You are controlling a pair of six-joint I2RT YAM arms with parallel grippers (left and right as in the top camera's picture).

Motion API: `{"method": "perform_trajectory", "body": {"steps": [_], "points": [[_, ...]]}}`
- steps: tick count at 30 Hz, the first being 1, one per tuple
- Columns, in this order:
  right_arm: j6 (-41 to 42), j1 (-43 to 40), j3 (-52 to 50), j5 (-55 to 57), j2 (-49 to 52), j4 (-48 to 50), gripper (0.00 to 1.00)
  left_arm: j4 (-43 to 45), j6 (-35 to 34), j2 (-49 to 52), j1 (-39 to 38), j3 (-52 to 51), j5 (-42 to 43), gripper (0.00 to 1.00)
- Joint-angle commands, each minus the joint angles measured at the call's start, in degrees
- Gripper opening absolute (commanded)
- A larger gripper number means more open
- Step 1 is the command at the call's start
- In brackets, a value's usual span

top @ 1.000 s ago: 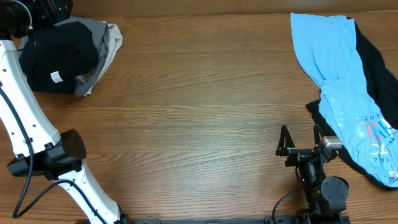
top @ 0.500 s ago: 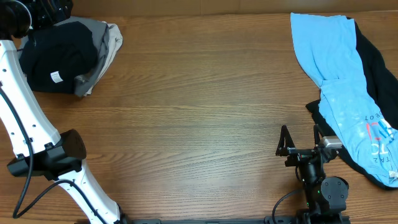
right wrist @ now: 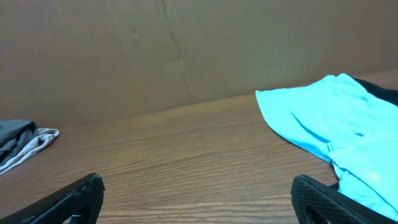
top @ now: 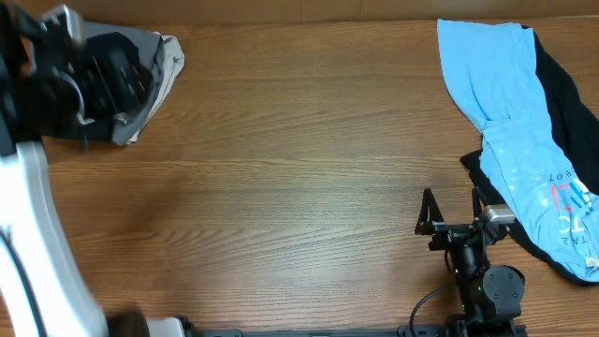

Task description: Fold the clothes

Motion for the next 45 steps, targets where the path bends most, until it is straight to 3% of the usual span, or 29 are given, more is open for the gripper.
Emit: {"method": "perform_trajectory", "body": {"steps": [1,6,14,20,27,36,40,45], "points": [[-0.1,-0.4,-0.6,0.5,-0.7,0.4,1.0,1.6,1.7,-9.7,-2.7,-9.6,-1.0,1.0],[-0.1,-0.4,-0.6,0.5,-0.7,0.4,1.0,21.3,3.6,-24.5,-5.1,-28.1,-4.5,1.0],[-0.1,-0.4,-0.6,0.5,-0.7,0.4,1.0,65.5,4.3,-47.5,-6.2,-67.1,-7.9,1.0],[-0.1,-0.4,-0.6,0.5,-0.7,0.4,1.0,84.2,4.3,-63.1,-8.3,-91.9,-14.8,1.0],[-0.1,-0.4,-0.6,0.5,-0.7,0.4,1.0,87.7,4.5,-77.4,-12.0,-106.3,-25.4,1.0],[-0.1,-0.4,-0.6,0.5,-0.7,0.4,1.0,86.6,6.2,-83.6,-12.0,-114.7,-24.9,1.0],[-0.1,-0.4,-0.6,0.5,-0.7,0.4,1.0,78.6,6.2,-85.7,-12.0,-115.1,-24.7,1.0],[-0.1,-0.4,-0.6,0.5,-0.7,0.4,1.0,77.9,6.2,-85.7,-12.4,-115.1,-24.5,1.0]]}}
